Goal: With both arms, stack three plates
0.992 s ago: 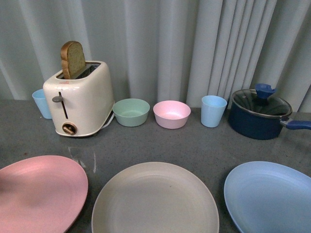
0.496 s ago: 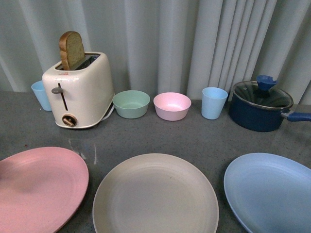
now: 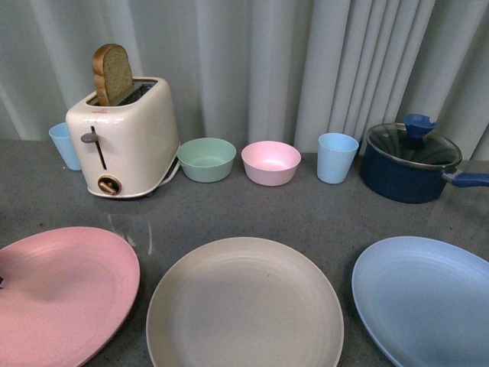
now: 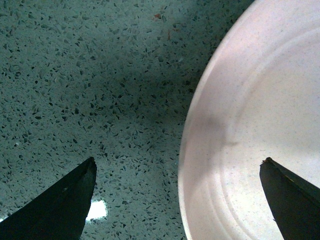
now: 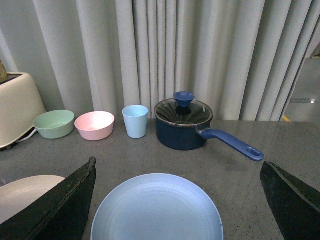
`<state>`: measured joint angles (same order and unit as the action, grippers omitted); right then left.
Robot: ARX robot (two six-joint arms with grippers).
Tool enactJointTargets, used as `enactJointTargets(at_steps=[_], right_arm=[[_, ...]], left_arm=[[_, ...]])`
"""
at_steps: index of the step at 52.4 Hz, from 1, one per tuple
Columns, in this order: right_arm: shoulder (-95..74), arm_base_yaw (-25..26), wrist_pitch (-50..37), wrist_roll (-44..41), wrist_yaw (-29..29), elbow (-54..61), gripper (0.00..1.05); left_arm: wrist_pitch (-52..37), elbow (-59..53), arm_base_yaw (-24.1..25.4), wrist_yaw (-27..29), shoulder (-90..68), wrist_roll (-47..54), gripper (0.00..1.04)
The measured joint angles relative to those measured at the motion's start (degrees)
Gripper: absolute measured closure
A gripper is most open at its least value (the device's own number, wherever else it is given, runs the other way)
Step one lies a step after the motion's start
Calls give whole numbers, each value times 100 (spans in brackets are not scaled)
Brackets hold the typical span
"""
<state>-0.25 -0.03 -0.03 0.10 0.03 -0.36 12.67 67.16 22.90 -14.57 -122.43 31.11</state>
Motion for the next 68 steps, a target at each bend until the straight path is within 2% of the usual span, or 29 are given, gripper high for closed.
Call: enactJointTargets(at_steps=[38,43,61,68], right_arm=[[0,0,0,0,0,0,7],[0,0,0,-2,0,0,7],[0,0,0,0,0,0,7],[0,0,0,-2,0,0,7]], left_arm=[[223,254,96,87,-337,-4,7],[247,258,98,52,-358,-4,25],[452,398,219,-258,-433,-195,73],[678,595,380,-647,-435,-479,97]])
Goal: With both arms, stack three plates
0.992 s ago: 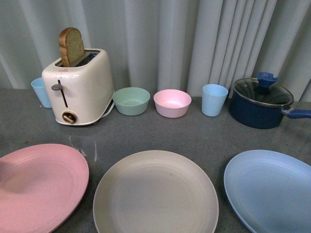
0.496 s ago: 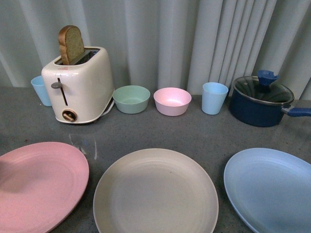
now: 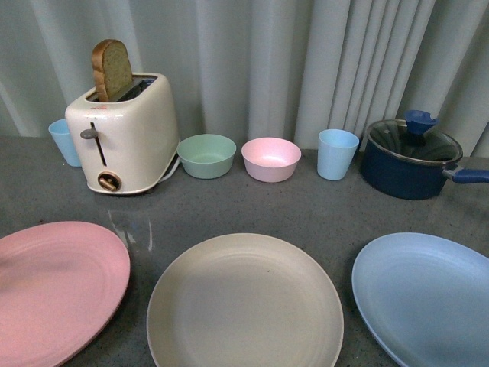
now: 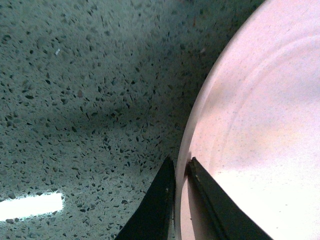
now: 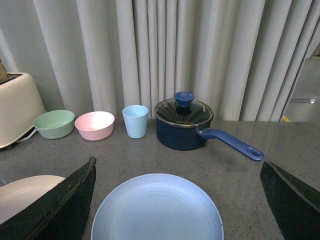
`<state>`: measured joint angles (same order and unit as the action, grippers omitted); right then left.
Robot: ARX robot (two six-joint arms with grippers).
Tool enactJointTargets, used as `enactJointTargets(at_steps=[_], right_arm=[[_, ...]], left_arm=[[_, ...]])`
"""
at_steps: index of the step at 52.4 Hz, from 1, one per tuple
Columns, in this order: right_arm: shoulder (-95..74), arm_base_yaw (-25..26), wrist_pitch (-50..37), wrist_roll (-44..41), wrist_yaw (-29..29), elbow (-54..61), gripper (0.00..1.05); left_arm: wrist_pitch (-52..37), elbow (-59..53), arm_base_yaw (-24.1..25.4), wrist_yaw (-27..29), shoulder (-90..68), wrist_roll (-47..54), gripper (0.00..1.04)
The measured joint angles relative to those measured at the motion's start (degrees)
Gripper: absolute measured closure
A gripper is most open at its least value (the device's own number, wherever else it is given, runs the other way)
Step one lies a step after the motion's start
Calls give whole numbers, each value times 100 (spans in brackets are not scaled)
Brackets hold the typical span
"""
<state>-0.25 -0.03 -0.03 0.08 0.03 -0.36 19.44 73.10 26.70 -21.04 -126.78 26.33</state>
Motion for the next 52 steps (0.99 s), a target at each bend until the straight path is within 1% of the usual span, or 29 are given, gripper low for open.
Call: enactJointTargets(at_steps=[1,2,7,12,18,26,32,35,42,49,50,52], right_arm=[[0,0,0,0,0,0,7],[0,0,0,0,0,0,7],[0,0,0,2,0,0,7],[0,0,0,0,0,0,7],[0,0,0,0,0,0,7],[0,0,0,0,0,0,7],[0,0,0,2,0,0,7],[0,0,0,2,0,0,7],[0,0,0,0,0,0,7],[0,0,0,0,0,0,7],[0,0,0,2,0,0,7],[0,0,0,0,0,0,7]], left_arm=[[44,59,50,-109,0,-101,101],[77,98,79,-179,0,-129,102],[284,289,247,-380,66,-310,101],[448,319,365,-514,195,-367,101],[597,323,487,-802,422,-450,102],[813,330,546,-1163,951,-533,101],[890,177,413,-1377,1508,-564,102],[866,-15,267,-1390,1770,-581,102],[568,-706,-337,-1401,2365,-732,101],[120,-1408,-1189,-1399,2774,-1141,102],[-7,-1556,-1421,-1362,2835,-1285,101],[-177,-1720,-1727,-1300,2889,-1469,101]])
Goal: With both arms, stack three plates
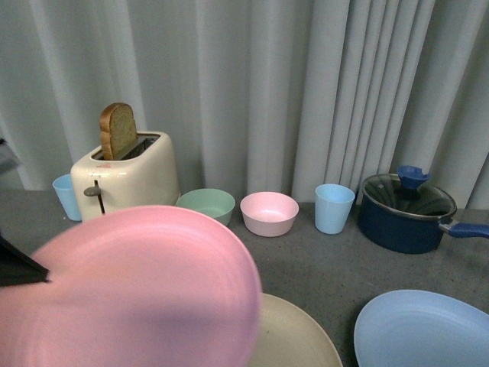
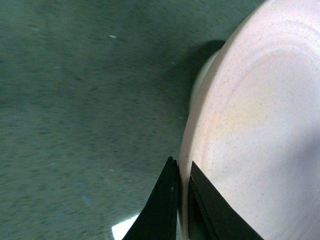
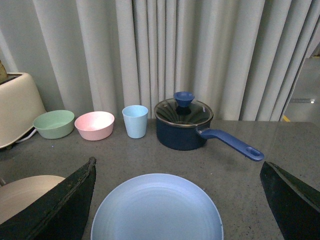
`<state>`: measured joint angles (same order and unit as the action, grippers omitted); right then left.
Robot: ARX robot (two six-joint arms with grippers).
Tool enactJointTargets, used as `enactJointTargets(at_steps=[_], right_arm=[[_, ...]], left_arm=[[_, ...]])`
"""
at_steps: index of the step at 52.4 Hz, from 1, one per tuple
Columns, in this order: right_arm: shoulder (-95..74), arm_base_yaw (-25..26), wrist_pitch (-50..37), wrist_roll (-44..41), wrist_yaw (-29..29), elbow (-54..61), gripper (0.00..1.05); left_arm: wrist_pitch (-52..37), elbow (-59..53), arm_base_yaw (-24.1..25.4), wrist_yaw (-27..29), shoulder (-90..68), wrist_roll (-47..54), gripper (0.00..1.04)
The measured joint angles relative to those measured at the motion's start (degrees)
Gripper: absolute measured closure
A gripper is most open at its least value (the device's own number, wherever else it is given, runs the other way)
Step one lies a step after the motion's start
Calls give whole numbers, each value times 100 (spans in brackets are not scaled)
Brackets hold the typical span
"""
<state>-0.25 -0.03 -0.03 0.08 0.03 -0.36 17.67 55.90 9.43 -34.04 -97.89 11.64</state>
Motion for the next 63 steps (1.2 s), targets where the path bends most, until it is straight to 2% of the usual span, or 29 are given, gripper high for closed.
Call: enactJointTargets(at_steps=[7,11,17,28,39,63], right_arm=[[0,0,0,0,0,0,7],[0,0,0,2,0,0,7],[0,0,0,0,0,0,7],[0,0,0,2,0,0,7],[0,0,0,0,0,0,7],[0,0,0,2,0,0,7]], left_arm=[[-754,-313,-1154,667,-160,-728,102],[-918,-304,-1526,750,-361,-1082,101],[-938,-175,-1775,848,-584,-1255,102],[-942,90,-1982,1056,-920,-1408,102],[-927,422,-2092,1515,-1303,-1526,101],[-802,748,-2140,1775,-1659,-1484,102]])
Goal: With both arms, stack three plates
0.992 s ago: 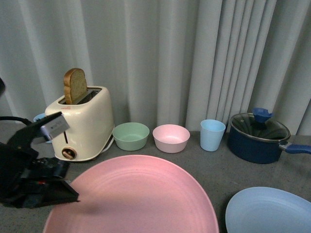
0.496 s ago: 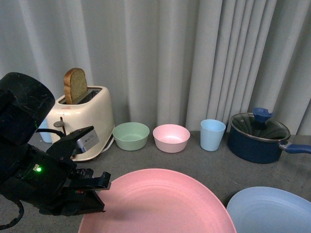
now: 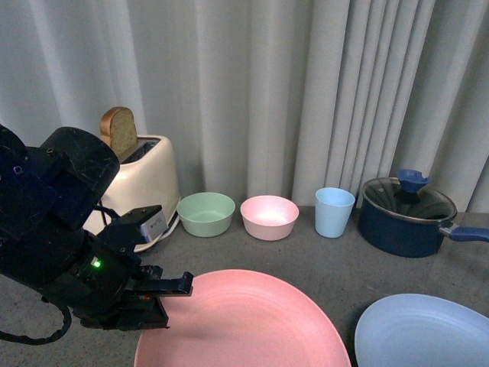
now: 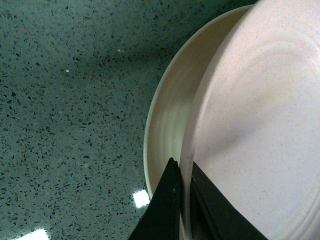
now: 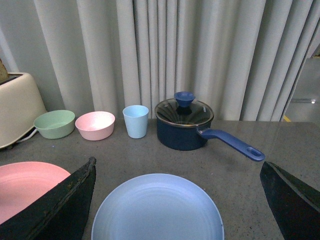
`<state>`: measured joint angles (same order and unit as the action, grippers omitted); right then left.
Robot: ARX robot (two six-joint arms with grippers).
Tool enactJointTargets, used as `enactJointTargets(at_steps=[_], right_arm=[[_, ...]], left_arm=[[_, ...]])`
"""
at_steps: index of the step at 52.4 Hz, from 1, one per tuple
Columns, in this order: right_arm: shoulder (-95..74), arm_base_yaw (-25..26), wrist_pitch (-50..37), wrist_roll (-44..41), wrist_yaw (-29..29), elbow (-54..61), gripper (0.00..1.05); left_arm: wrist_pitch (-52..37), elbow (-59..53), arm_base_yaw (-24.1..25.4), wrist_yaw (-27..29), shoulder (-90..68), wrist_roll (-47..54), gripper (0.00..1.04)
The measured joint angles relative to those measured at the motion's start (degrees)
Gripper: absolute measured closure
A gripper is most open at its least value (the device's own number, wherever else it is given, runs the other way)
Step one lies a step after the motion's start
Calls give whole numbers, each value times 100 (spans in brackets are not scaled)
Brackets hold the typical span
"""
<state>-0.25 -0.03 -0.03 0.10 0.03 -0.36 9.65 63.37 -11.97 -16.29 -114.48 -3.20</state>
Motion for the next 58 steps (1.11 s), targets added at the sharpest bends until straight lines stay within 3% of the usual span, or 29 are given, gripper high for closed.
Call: enactJointTargets(at_steps=[21,29,33,49,52,58], right_arm=[[0,0,0,-2,0,0,7],[0,0,0,0,0,0,7],[0,0,0,-2,0,0,7],[0,0,0,-2,0,0,7],[0,0,0,0,0,0,7],[0,0,0,-2,0,0,7]], left_arm=[[2,0,0,20,-79,11,101],[-168,-4,-2,-238,-59,-76,78],[-304,-17,-9,-385,39,-219,59],[-387,-138,221,-433,529,-142,11],[-442,-195,337,-428,634,-83,5],[-914,-479,601,-289,975,70,7]])
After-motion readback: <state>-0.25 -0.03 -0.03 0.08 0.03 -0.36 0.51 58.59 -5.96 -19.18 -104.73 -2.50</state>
